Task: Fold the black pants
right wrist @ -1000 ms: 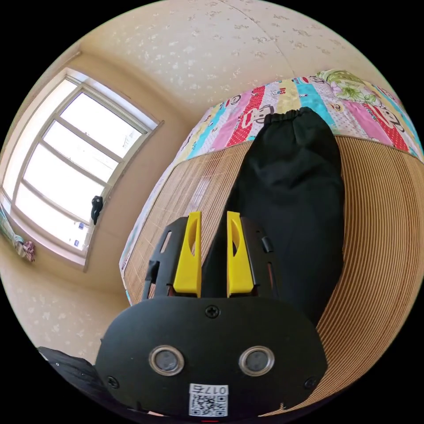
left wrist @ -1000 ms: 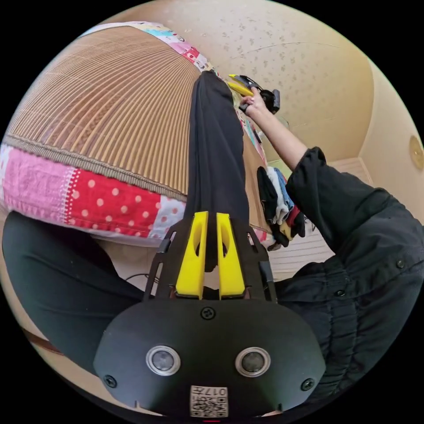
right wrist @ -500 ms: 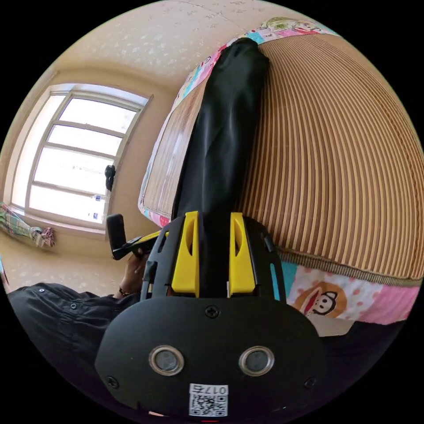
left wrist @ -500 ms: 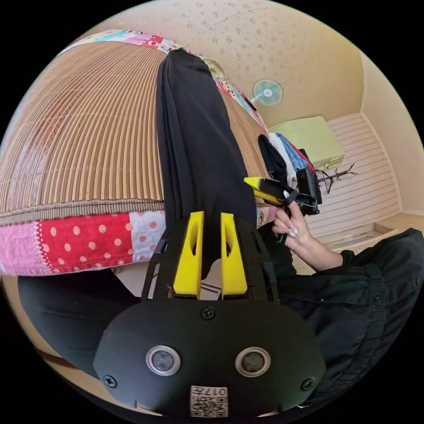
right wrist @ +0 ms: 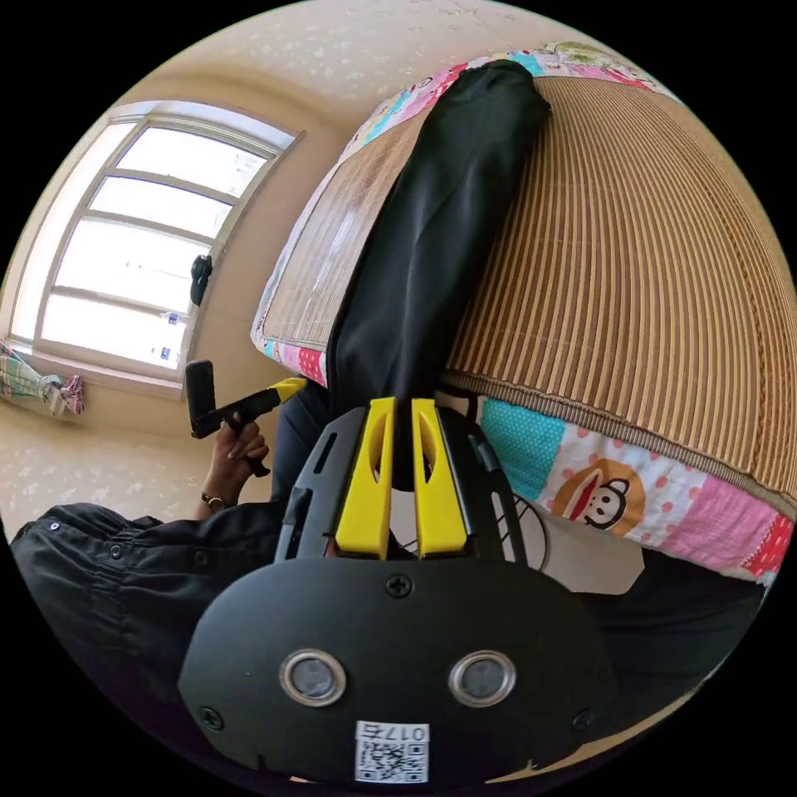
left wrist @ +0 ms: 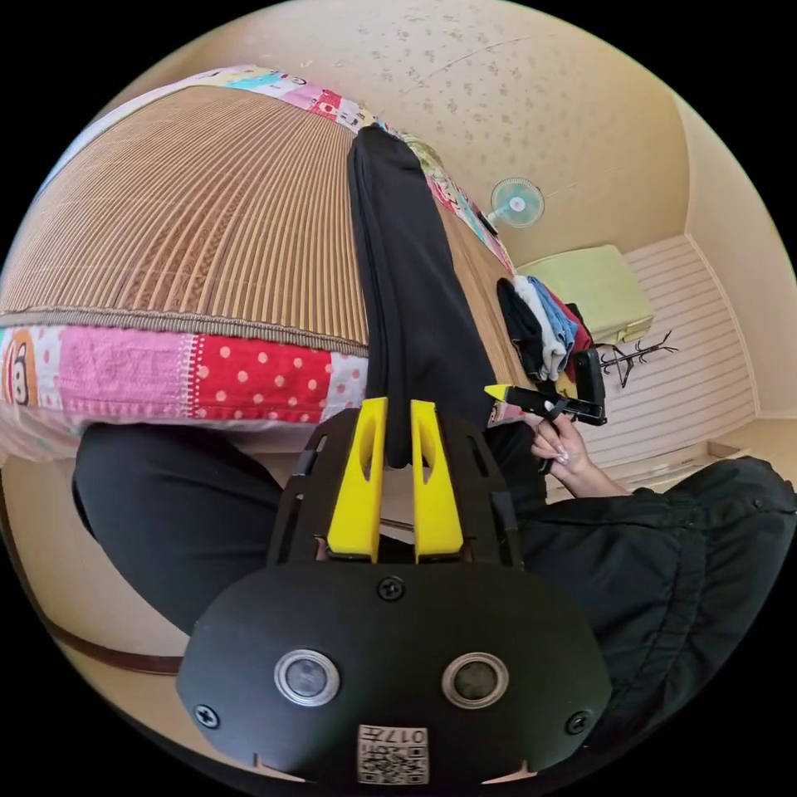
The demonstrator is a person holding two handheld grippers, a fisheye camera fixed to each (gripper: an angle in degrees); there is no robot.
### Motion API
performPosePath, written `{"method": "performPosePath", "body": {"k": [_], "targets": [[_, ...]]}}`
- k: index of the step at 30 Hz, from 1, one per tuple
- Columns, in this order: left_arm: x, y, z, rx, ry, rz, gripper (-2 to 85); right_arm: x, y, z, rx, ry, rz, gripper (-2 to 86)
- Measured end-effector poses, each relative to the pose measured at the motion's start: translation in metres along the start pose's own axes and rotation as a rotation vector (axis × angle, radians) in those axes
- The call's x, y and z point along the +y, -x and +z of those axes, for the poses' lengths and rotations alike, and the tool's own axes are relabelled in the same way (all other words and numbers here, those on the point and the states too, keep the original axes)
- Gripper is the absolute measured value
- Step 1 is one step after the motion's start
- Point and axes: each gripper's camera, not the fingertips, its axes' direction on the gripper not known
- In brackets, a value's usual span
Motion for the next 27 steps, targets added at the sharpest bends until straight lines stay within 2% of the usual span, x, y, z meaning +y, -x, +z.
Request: {"method": "performPosePath", "body": {"k": [5,8,11,14,17,18,20,22,24,27], "targets": [[-0.030,-0.024,0.051,-0.039,0.077,0.023,9.3,0.000,-0.006,0.013,-0.039,0.007,0.031,6.5],[-0.038,-0.030,0.073,-0.091,0.091,-0.033,7.1,0.001,-0.002,0.018,-0.017,0.024,0.027,4.3],[-0.038,-0.037,0.065,-0.064,0.118,-0.009,3.4,0.000,0.004,0.006,-0.099,0.013,-0.004,3.4],[-0.024,-0.040,0.019,0.030,-0.012,0.017,2.8,-0.003,0.008,-0.007,-0.216,0.007,-0.079,3.6],[-0.023,-0.023,0.015,0.008,0.107,-0.024,3.8,-0.012,-0.004,0.002,-0.142,0.086,-0.036,5.6],[-0.026,-0.016,0.020,-0.023,0.159,-0.044,4.1,-0.014,-0.010,-0.002,-0.109,0.057,-0.013,7.2],[-0.031,-0.011,0.019,-0.069,0.151,-0.062,6.5,-0.018,-0.018,-0.014,-0.099,-0.023,0.021,9.8],[-0.041,-0.015,0.013,-0.075,0.069,-0.040,8.9,-0.026,-0.025,-0.021,-0.111,-0.080,0.039,10.3],[-0.053,-0.016,0.023,-0.073,0.064,-0.024,9.8,-0.042,-0.031,-0.007,-0.051,-0.038,0.014,8.8],[-0.067,-0.016,0.071,-0.084,0.229,-0.032,7.6,-0.047,-0.030,0.001,0.029,0.000,0.000,5.6]]}}
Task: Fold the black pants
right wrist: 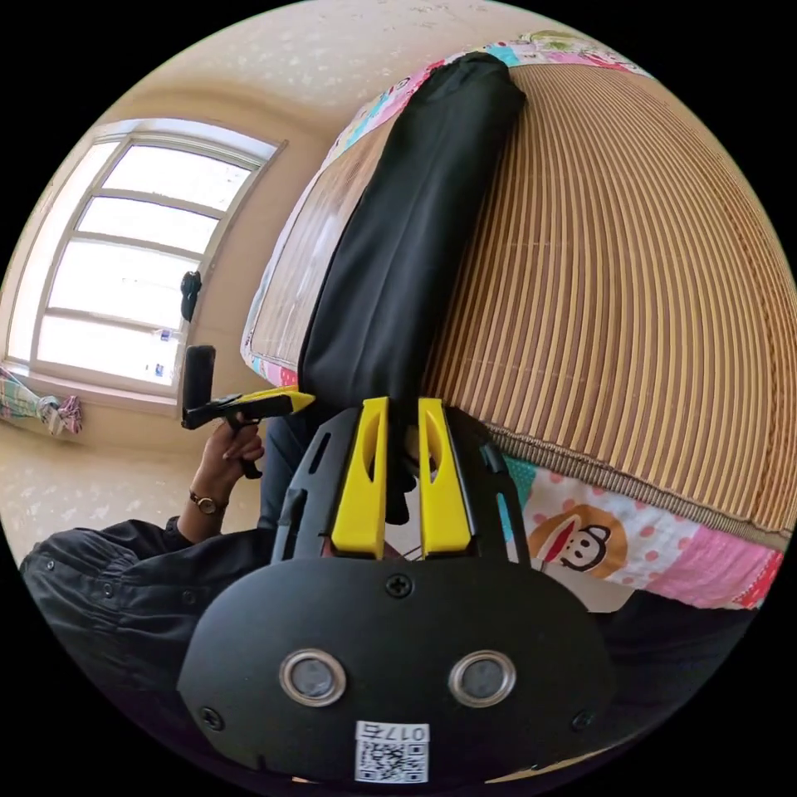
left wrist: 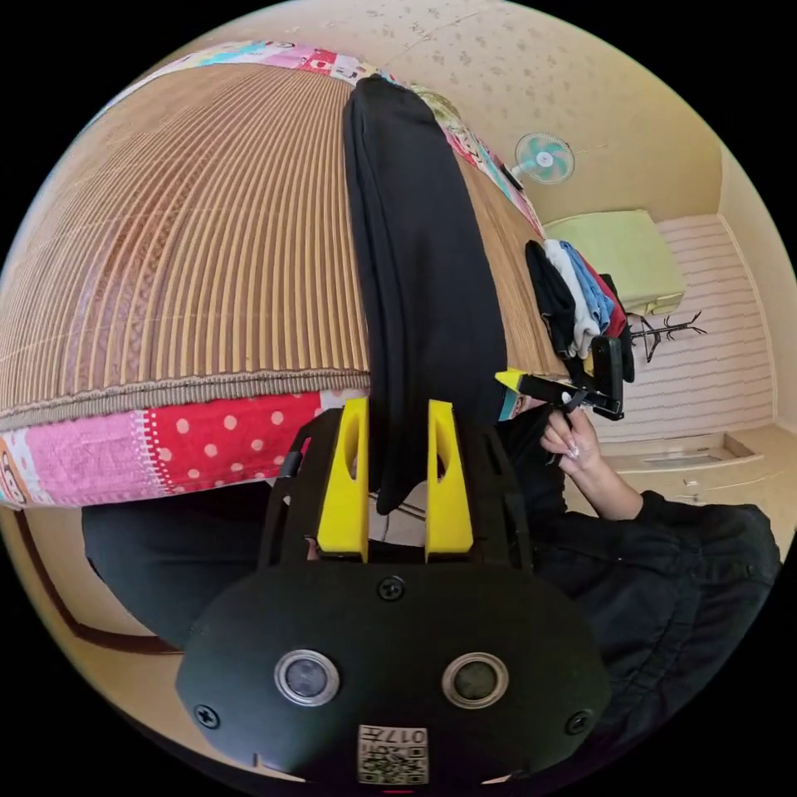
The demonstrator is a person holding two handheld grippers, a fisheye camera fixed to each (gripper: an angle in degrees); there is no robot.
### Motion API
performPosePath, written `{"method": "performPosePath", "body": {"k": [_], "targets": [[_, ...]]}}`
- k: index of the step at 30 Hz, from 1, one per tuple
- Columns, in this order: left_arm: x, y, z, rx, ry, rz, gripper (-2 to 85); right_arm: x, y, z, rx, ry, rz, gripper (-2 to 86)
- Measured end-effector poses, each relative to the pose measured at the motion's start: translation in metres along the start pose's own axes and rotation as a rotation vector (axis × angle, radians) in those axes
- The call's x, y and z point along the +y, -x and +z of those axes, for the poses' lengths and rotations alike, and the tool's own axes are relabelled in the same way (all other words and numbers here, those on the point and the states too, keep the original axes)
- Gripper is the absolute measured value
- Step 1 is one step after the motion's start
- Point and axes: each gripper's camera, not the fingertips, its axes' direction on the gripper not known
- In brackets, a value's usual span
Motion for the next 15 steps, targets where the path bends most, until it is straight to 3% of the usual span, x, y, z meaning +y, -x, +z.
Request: {"method": "performPosePath", "body": {"k": [3,7,9,15], "targets": [[0.013,-0.021,0.007,-0.038,0.000,0.093,4.8,0.014,-0.001,-0.014,-0.001,0.064,-0.035,3.8],[0.043,-0.027,0.022,0.158,0.205,0.140,5.2,0.048,-0.012,-0.031,-0.028,0.206,-0.094,3.8],[0.055,-0.026,0.016,0.166,0.207,0.144,6.5,0.066,-0.021,-0.050,-0.044,0.238,-0.120,4.7],[0.031,0.006,-0.056,0.145,-0.224,0.037,11.9,0.029,-0.093,-0.122,-0.196,-0.112,0.055,11.9]]}}
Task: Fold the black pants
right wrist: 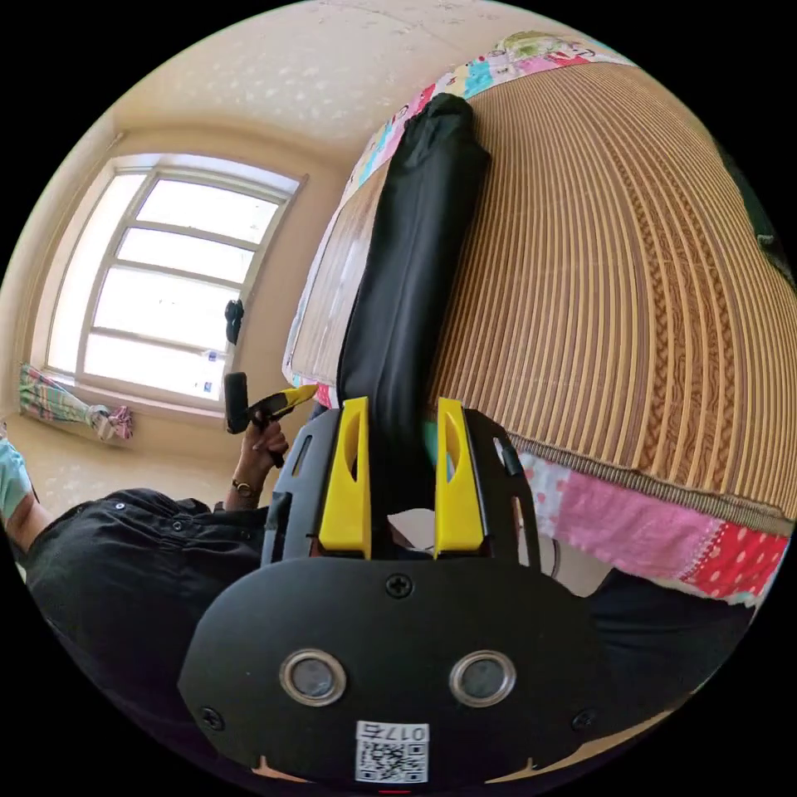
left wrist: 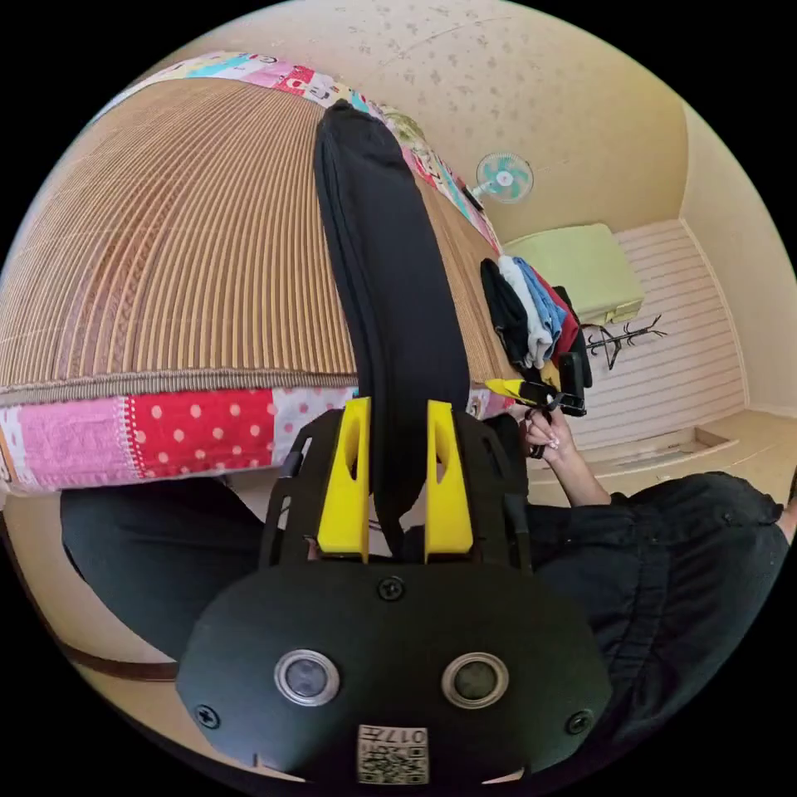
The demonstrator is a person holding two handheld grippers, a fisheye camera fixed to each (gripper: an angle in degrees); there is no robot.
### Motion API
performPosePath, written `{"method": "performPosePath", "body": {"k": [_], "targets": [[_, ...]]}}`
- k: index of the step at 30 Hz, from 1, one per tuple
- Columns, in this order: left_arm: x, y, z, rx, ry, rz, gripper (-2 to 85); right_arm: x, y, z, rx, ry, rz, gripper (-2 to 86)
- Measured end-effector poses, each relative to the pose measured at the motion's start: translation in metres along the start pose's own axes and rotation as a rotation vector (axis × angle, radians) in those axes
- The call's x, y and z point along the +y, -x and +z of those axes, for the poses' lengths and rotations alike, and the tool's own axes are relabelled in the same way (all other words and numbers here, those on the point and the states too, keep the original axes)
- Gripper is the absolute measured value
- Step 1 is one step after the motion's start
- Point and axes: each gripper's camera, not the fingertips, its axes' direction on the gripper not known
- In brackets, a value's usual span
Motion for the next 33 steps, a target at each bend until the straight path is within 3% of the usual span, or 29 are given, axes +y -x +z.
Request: {"method": "performPosePath", "body": {"k": [2,5,9,11,16,18,22,24,28,33], "targets": [[-0.031,0.013,0.001,-0.013,-0.036,-0.014,13.7,-0.027,-0.025,-0.002,-0.013,-0.042,0.070,12.7],[-0.078,0.040,0.035,0.004,0.091,-0.081,15.4,-0.064,-0.052,0.020,-0.103,0.010,0.136,12.0],[-0.083,0.043,0.069,0.103,0.208,-0.096,10.4,-0.070,-0.055,0.065,-0.273,0.217,0.163,5.4],[-0.069,0.038,0.077,0.125,0.297,-0.088,5.8,-0.054,-0.043,0.054,-0.328,0.168,0.115,3.3],[-0.012,-0.038,-0.040,0.391,-0.023,0.260,4.8,-0.001,0.048,-0.046,-0.489,0.021,-0.210,0.6],[-0.003,-0.082,-0.092,0.485,-0.146,0.419,4.9,0.008,0.126,-0.112,-0.556,-0.043,-0.459,0.3],[0.008,-0.193,-0.198,0.496,-0.379,0.796,5.0,0.012,0.254,-0.203,-0.498,-0.117,-0.794,0.1],[0.007,-0.223,-0.231,0.505,-0.458,0.861,5.0,0.013,0.316,-0.248,-0.453,-0.188,-0.896,0.1],[-0.026,-0.247,-0.258,0.432,-0.533,0.744,5.0,-0.004,0.356,-0.274,-0.301,-0.284,-0.891,0.1],[-0.107,-0.226,-0.235,0.328,-0.491,0.587,5.0,-0.103,0.321,-0.260,-0.150,-0.307,-0.695,0.1]]}}
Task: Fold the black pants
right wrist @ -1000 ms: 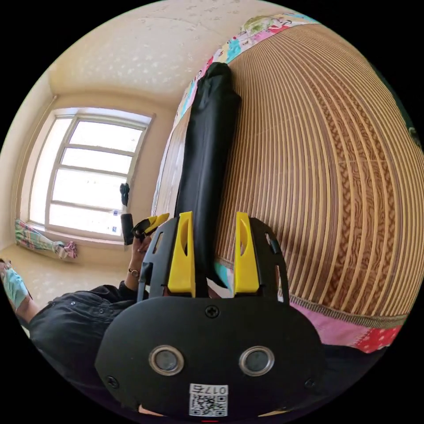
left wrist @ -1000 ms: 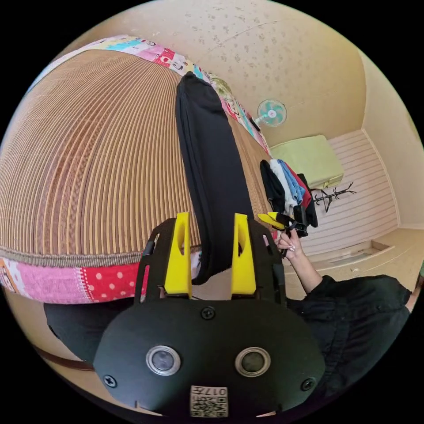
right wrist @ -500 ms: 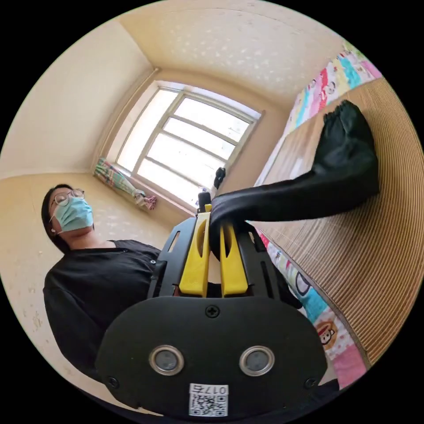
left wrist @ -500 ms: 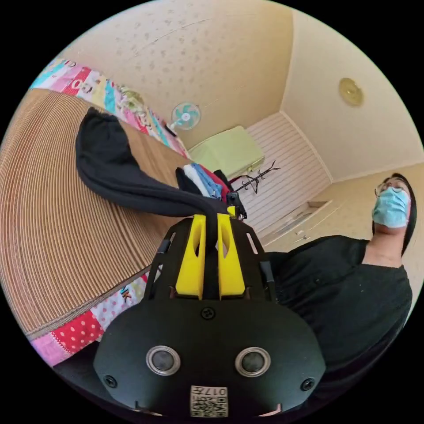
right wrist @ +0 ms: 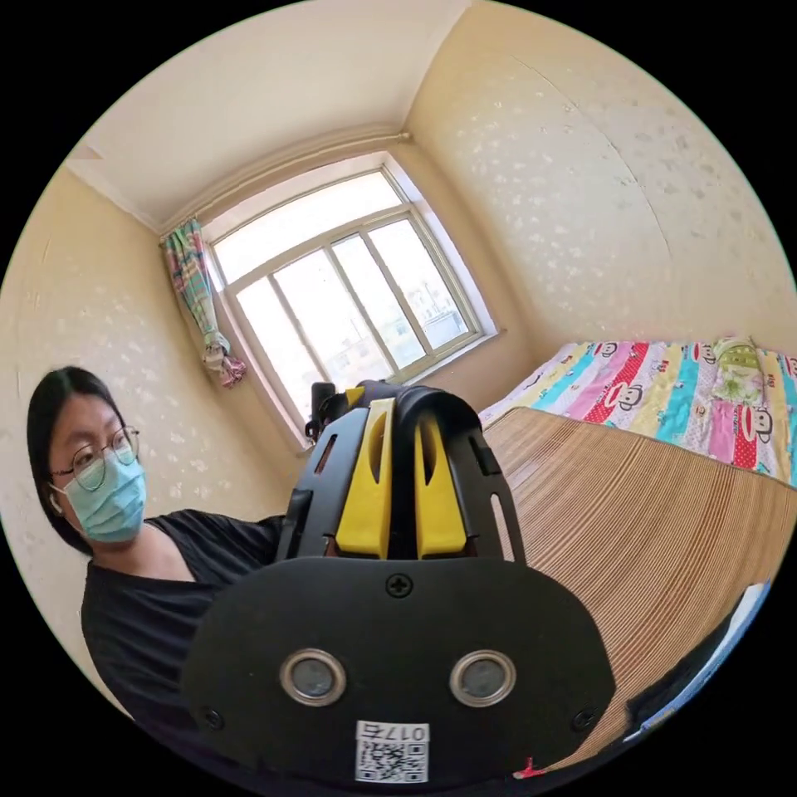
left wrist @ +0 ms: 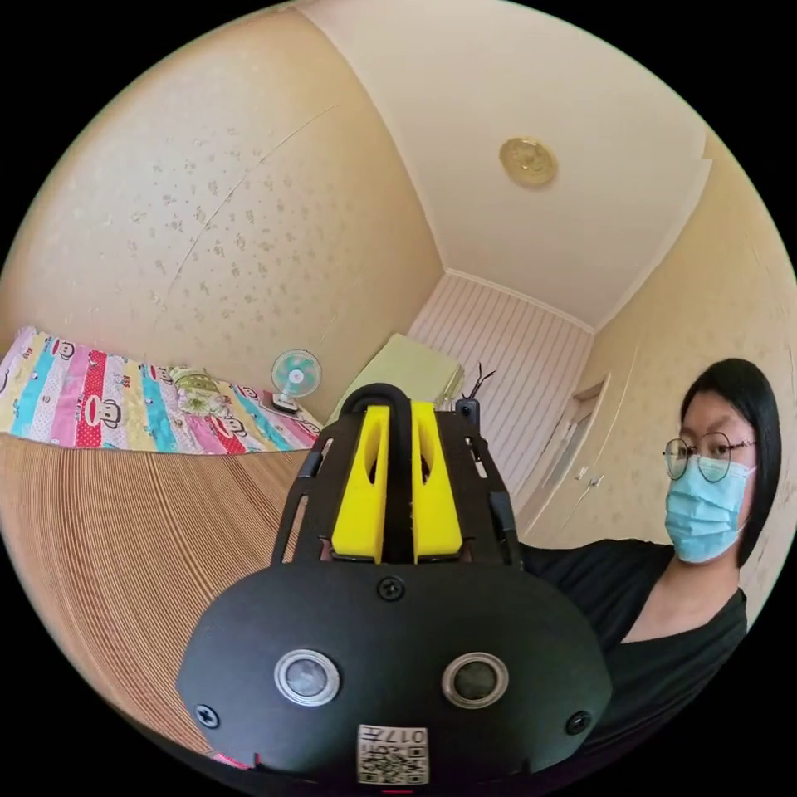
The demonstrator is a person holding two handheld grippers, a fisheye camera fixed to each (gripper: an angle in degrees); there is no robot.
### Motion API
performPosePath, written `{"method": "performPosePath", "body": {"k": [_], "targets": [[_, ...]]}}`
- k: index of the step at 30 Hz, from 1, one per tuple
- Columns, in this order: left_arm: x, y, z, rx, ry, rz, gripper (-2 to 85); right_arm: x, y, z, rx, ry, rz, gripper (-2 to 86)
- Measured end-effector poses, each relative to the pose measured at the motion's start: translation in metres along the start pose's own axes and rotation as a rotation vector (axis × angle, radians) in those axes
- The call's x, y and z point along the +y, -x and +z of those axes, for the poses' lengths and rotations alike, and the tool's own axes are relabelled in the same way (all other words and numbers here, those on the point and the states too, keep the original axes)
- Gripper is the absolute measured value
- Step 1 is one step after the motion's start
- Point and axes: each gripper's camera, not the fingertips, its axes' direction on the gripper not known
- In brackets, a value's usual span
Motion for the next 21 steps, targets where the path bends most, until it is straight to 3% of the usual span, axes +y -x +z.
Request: {"method": "performPosePath", "body": {"k": [4,7,11,13,15,17,19,21], "targets": [[-0.026,0.051,0.044,-0.185,0.083,-0.032,5.0,-0.024,-0.056,0.030,0.167,0.018,0.064,0.0],[0.002,0.076,0.060,-0.243,0.163,-0.054,5.1,0.001,-0.081,0.050,0.229,0.046,0.099,0.1],[0.105,0.107,0.062,-0.210,0.271,-0.098,5.1,0.135,-0.113,0.079,0.155,0.147,0.143,0.6],[0.199,0.122,0.052,-0.112,0.333,-0.236,5.2,0.214,-0.122,0.091,0.054,0.222,0.191,1.3],[0.272,0.125,0.042,-0.026,0.388,-0.357,5.7,0.322,-0.130,0.107,-0.028,0.383,0.354,3.1],[0.338,0.130,0.032,-0.077,0.478,-0.561,8.0,0.390,-0.137,0.111,0.011,0.480,0.544,5.7],[0.392,0.133,0.005,-0.121,0.444,-0.755,10.4,0.431,-0.142,0.094,0.024,0.415,0.707,7.1],[0.401,0.139,-0.012,-0.125,0.355,-0.845,11.3,0.440,-0.156,0.062,-0.043,0.175,0.803,10.0]]}}
